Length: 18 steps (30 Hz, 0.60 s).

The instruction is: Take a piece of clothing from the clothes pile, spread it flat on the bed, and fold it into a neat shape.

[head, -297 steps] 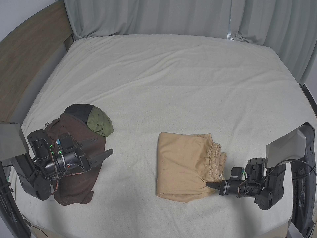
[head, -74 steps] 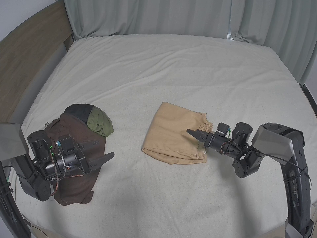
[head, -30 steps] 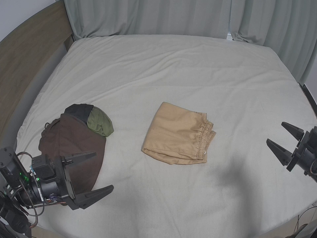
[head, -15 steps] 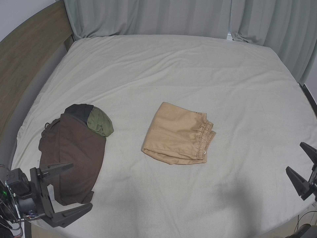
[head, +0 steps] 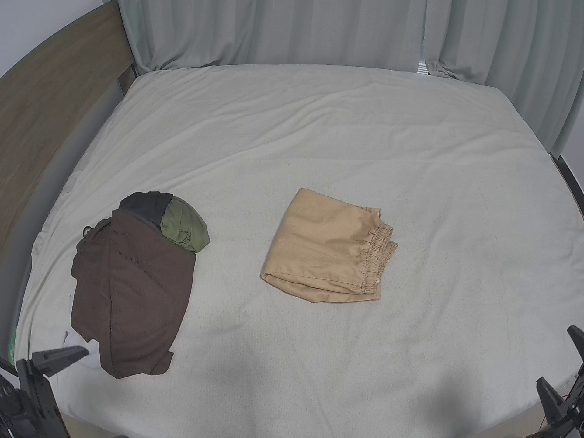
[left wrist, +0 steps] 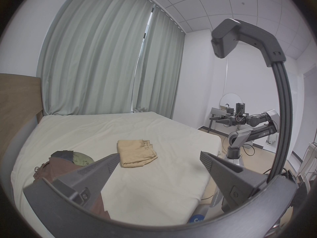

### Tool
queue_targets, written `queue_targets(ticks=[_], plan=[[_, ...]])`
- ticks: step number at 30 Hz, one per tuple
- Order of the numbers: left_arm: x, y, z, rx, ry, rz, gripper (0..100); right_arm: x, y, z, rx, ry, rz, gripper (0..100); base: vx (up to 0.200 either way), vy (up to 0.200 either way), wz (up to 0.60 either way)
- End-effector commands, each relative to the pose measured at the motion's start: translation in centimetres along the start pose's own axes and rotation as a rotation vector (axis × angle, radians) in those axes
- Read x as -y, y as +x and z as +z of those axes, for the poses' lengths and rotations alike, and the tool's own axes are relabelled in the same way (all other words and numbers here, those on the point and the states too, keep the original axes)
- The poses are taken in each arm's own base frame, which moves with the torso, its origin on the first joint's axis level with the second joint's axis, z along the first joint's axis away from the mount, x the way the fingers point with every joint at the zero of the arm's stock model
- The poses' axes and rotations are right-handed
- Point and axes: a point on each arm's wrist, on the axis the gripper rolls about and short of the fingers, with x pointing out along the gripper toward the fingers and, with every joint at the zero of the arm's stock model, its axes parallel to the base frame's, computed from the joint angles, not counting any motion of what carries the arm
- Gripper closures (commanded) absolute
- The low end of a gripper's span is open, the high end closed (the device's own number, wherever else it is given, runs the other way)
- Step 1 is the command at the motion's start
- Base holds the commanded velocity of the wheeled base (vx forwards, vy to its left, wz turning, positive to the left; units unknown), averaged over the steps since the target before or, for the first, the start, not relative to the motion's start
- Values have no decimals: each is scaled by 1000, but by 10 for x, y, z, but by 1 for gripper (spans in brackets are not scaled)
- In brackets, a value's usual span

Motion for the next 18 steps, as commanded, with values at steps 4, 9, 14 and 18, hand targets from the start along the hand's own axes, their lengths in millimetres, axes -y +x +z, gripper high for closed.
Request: queue_targets(ticks=[4, 9, 14, 18], plan=[[30, -43, -35, 70, 37, 171, 0, -2, -17, -26, -35, -5, -311, 0, 0, 0, 0], [27, -43, -45, -14, -52, 324, 0, 2, -18, -27, -46, -33, -479, 0, 0, 0, 0], [26, -43, -48, -39, -89, 518, 0, 1, -18, -27, -45, -15, -472, 0, 0, 0, 0], [26, -44, -49, -29, -76, 719, 0, 1, -18, -27, -51, -17, -475, 0, 0, 0, 0]])
